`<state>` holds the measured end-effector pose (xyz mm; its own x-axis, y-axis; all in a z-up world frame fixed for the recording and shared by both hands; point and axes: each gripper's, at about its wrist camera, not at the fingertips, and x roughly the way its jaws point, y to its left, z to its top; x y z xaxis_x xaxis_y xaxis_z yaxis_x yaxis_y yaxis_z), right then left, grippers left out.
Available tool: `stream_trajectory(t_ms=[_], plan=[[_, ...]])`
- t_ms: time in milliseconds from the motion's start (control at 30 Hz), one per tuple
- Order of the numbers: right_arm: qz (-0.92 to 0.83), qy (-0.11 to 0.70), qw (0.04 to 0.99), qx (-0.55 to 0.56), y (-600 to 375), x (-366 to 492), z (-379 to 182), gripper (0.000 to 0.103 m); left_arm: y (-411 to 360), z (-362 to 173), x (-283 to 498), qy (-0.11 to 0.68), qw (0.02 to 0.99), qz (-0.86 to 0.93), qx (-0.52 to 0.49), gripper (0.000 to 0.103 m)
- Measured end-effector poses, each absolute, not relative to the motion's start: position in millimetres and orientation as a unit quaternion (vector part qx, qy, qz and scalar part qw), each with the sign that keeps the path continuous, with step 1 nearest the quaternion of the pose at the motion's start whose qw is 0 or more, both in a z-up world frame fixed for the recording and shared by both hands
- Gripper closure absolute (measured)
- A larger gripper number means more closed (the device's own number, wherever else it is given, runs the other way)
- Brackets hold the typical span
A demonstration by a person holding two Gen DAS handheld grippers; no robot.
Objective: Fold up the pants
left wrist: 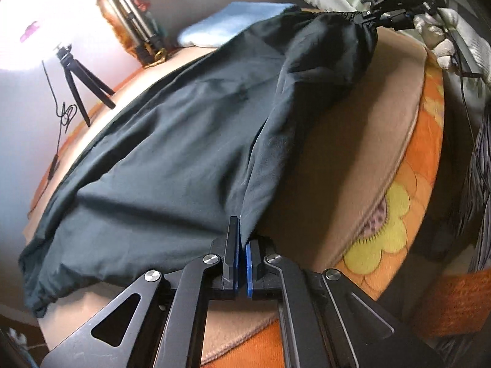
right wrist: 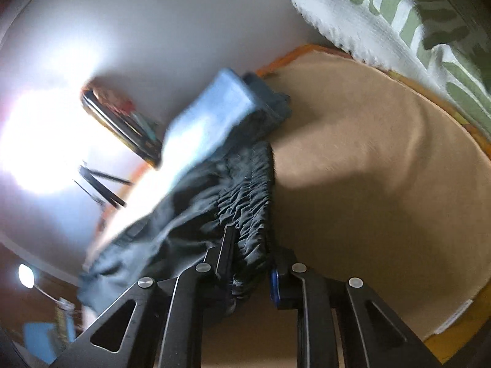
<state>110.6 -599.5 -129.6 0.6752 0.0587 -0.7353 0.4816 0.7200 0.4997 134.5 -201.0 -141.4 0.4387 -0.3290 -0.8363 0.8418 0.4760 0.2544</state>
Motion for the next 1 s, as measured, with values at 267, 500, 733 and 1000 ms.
stream_trajectory(t_ms=[267,500,733,1000], plan=[[-0.172,0.423,0.836,0.303,-606,111,-140,0.061,-170,-120,139,0.396,0.786,-0.387,0.276,0.092],[-0.185,0.348,0.89,0.231,-593,109,-84,0.06,-122,-89,168,0.385,0.838,-0.327,0.204,0.071],[0.011,0.347,0.923,0.165,-524,166,-53,0.06,-92,-70,215,0.367,0.878,-0.267,0.151,0.071],[0.184,0.378,0.908,0.007,-441,249,-42,0.046,-61,-75,292,0.368,0.883,-0.214,0.195,0.071]])
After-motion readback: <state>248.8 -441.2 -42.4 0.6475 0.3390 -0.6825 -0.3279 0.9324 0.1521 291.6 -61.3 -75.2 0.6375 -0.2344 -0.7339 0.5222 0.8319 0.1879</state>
